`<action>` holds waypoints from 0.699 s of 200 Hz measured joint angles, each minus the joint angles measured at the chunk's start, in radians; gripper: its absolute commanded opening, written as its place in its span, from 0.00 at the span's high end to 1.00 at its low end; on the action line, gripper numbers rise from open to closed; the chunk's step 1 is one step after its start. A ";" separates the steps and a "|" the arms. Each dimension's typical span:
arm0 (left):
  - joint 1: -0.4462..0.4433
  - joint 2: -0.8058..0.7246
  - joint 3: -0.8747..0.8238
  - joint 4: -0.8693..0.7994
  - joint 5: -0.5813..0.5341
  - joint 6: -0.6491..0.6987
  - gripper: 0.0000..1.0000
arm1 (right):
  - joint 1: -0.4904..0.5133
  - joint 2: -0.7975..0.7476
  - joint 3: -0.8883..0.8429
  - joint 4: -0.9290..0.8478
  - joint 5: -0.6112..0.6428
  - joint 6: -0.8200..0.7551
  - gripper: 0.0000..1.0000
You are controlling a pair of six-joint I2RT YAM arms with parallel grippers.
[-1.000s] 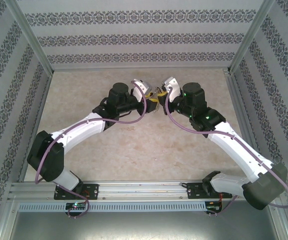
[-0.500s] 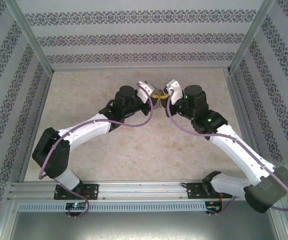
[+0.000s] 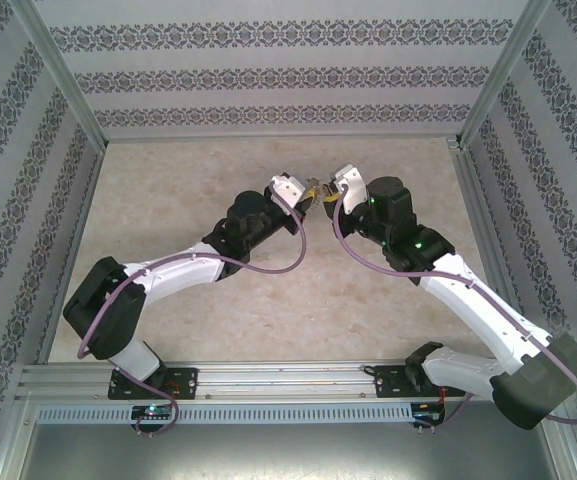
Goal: Put the keys on the keyring
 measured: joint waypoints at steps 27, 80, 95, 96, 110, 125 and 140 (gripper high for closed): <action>-0.006 -0.015 -0.027 0.061 -0.004 0.004 1.00 | 0.000 0.000 -0.003 0.024 0.007 0.001 1.00; -0.018 -0.027 -0.065 0.138 -0.005 0.005 1.00 | 0.000 -0.022 -0.053 0.086 0.001 0.015 1.00; -0.024 -0.028 -0.071 0.150 -0.004 0.008 1.00 | 0.000 -0.039 -0.078 0.107 -0.006 0.020 1.00; -0.024 -0.028 -0.072 0.152 -0.004 0.009 1.00 | 0.000 -0.041 -0.080 0.109 -0.006 0.020 1.00; -0.030 -0.030 -0.077 0.167 -0.004 0.016 1.00 | 0.000 -0.059 -0.105 0.137 -0.011 0.025 1.00; -0.036 -0.034 -0.082 0.182 -0.003 0.023 1.00 | 0.000 -0.084 -0.132 0.166 -0.021 0.028 1.00; -0.043 -0.043 -0.085 0.191 -0.003 0.028 1.00 | 0.000 -0.100 -0.150 0.188 -0.033 0.033 1.00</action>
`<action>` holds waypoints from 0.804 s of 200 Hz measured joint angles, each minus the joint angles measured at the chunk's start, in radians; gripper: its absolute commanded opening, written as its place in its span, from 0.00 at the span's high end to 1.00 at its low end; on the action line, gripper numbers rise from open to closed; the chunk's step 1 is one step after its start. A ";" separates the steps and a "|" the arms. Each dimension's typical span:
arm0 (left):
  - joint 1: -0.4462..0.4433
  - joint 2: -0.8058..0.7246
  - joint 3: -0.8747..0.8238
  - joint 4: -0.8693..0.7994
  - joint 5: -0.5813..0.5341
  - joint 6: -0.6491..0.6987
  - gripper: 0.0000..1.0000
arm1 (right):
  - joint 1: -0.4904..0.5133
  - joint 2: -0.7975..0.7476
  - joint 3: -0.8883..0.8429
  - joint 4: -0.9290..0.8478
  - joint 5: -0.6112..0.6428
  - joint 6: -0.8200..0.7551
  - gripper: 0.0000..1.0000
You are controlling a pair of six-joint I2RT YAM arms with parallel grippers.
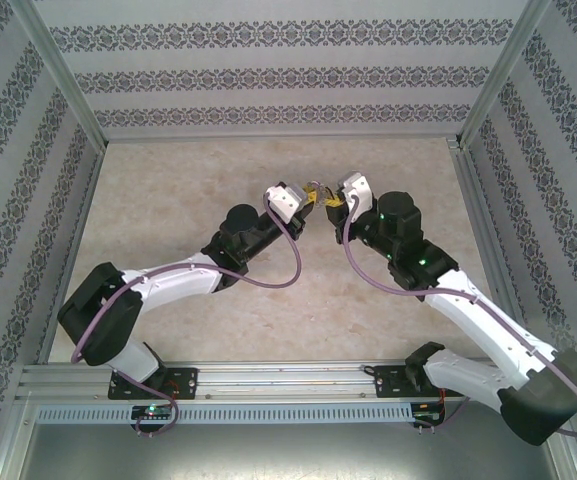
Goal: Put the keys on the keyring
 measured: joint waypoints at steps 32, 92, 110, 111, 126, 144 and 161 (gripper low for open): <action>-0.014 -0.021 0.000 0.007 0.000 0.018 1.00 | 0.000 -0.016 -0.012 0.033 -0.030 0.011 1.00; -0.035 -0.021 0.017 0.006 -0.024 0.063 1.00 | 0.006 -0.004 -0.011 0.037 -0.040 0.012 1.00; -0.037 -0.021 0.022 0.006 -0.032 0.070 1.00 | 0.017 -0.003 -0.010 0.041 -0.041 0.012 1.00; -0.037 -0.021 0.023 0.007 -0.032 0.071 1.00 | 0.018 -0.003 -0.010 0.041 -0.041 0.012 1.00; -0.038 -0.020 0.024 0.006 -0.043 0.074 1.00 | 0.021 -0.003 -0.010 0.042 -0.040 0.011 1.00; -0.039 -0.019 0.027 0.006 -0.049 0.077 1.00 | 0.025 -0.006 -0.010 0.041 -0.032 0.011 1.00; -0.040 -0.016 0.031 0.007 -0.053 0.077 1.00 | 0.026 -0.011 -0.010 0.038 -0.021 0.011 1.00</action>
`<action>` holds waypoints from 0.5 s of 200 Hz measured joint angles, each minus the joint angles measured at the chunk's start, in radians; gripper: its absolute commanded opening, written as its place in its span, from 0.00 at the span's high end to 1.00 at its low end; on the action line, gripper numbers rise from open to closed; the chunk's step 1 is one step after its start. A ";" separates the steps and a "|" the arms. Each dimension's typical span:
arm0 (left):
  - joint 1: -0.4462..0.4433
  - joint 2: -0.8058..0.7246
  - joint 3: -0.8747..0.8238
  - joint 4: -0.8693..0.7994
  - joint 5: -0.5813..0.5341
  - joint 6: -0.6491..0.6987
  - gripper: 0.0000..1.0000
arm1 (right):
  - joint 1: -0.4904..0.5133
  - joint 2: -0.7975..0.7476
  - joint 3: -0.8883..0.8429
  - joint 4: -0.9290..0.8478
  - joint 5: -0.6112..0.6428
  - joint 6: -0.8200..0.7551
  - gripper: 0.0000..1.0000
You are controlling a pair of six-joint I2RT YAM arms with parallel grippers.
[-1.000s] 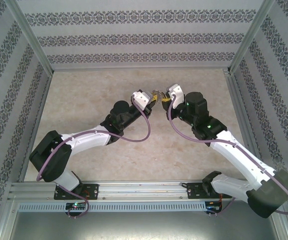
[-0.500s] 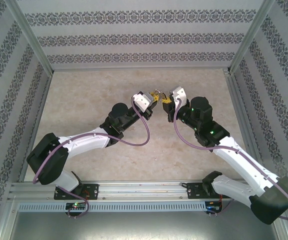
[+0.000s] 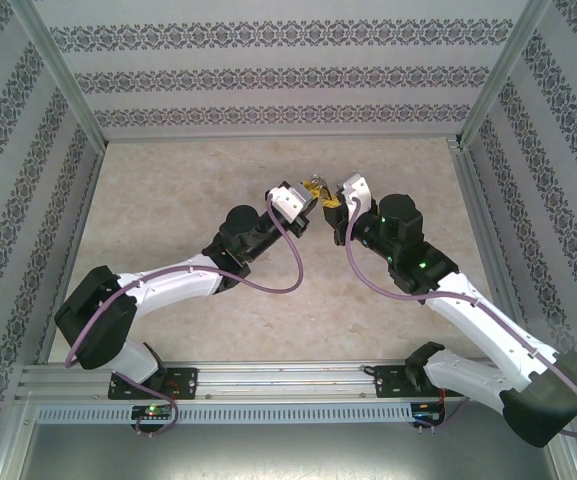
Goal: Put the keys on the keyring
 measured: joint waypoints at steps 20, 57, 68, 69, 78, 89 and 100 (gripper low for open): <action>-0.001 0.002 0.001 0.000 -0.008 0.000 1.00 | -0.001 -0.006 0.000 -0.002 0.015 0.000 1.00; -0.001 0.003 0.001 0.000 -0.023 -0.001 1.00 | -0.005 -0.036 0.000 0.000 0.026 0.002 1.00; -0.002 0.003 0.001 0.000 -0.026 -0.002 1.00 | -0.005 -0.044 0.000 0.003 0.026 0.005 1.00; -0.002 0.003 0.001 0.000 -0.027 -0.002 1.00 | -0.005 -0.045 0.000 0.003 0.026 0.005 1.00; -0.004 0.003 0.001 0.000 -0.030 -0.005 1.00 | -0.004 -0.047 0.000 0.007 0.026 0.006 1.00; -0.006 0.003 0.001 0.000 -0.035 -0.013 1.00 | -0.002 -0.047 0.000 0.008 0.026 0.006 1.00; -0.007 0.003 0.001 0.000 -0.040 -0.022 1.00 | 0.005 -0.043 0.000 0.008 0.026 0.006 1.00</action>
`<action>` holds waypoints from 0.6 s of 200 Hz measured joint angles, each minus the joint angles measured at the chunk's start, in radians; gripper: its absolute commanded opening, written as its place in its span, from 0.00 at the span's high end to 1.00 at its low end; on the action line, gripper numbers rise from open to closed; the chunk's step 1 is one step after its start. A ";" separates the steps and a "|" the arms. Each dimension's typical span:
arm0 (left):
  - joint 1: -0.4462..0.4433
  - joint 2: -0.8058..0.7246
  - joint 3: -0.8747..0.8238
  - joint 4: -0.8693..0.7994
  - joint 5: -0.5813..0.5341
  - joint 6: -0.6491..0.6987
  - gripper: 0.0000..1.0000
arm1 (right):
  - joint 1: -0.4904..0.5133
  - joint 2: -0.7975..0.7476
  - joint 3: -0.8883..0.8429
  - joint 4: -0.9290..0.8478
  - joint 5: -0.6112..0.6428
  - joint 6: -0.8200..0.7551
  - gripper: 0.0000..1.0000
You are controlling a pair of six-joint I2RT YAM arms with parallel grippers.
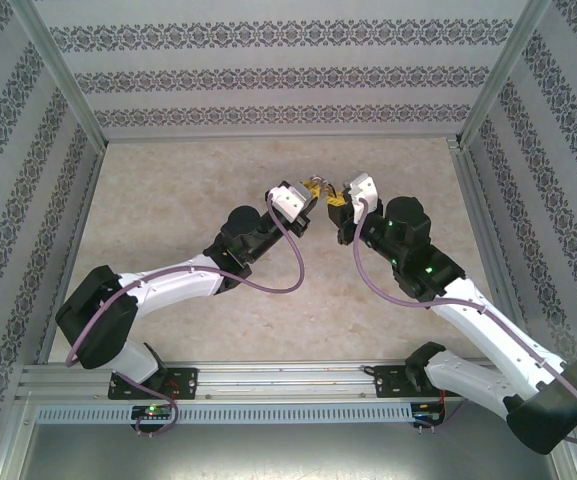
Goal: Put the keys on the keyring
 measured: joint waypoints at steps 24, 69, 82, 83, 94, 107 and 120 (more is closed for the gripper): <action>-0.001 0.000 0.000 0.000 -0.005 -0.013 1.00 | 0.016 0.021 0.004 -0.001 0.000 0.000 1.00; -0.006 0.000 0.000 -0.006 -0.027 -0.024 1.00 | 0.034 0.053 0.024 0.003 0.015 -0.001 1.00; -0.007 0.000 0.000 -0.007 -0.027 -0.026 1.00 | 0.035 0.053 0.026 -0.001 0.018 -0.001 1.00; -0.007 0.000 0.000 -0.007 -0.027 -0.026 1.00 | 0.035 0.053 0.026 -0.001 0.018 -0.001 1.00; -0.007 0.000 0.000 -0.007 -0.027 -0.028 1.00 | 0.038 0.053 0.026 -0.002 0.021 -0.001 1.00; -0.007 0.000 0.000 -0.006 -0.028 -0.029 1.00 | 0.039 0.053 0.026 -0.001 0.027 -0.001 1.00; -0.007 0.000 0.000 -0.007 -0.028 -0.031 1.00 | 0.040 0.053 0.026 -0.002 0.031 -0.001 1.00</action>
